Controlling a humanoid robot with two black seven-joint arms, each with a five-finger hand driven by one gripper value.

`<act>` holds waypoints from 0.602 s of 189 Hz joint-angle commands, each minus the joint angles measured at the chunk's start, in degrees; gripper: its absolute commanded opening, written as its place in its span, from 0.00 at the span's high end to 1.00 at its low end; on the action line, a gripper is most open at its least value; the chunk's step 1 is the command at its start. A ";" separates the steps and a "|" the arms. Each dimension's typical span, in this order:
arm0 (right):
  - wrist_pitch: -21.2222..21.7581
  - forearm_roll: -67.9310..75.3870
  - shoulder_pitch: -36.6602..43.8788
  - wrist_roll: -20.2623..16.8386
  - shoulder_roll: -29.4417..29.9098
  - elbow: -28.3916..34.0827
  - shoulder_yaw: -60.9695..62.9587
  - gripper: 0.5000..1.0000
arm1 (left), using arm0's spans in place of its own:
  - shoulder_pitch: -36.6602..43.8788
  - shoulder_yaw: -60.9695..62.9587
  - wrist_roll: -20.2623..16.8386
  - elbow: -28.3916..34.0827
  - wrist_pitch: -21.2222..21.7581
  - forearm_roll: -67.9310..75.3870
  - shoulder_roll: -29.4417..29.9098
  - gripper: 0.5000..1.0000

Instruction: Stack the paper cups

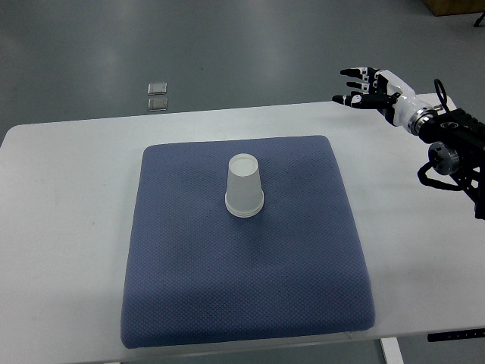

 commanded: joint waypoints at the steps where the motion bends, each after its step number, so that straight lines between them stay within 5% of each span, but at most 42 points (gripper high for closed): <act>1: -0.48 5.56 -0.64 -0.09 0.17 -0.67 0.00 0.17 | 0.00 0.00 0.00 0.00 0.00 0.00 0.00 0.00; 114: 0.32 25.86 -2.31 -0.71 4.66 -0.59 0.26 0.17 | 0.00 0.00 0.00 0.08 0.00 0.00 0.00 0.00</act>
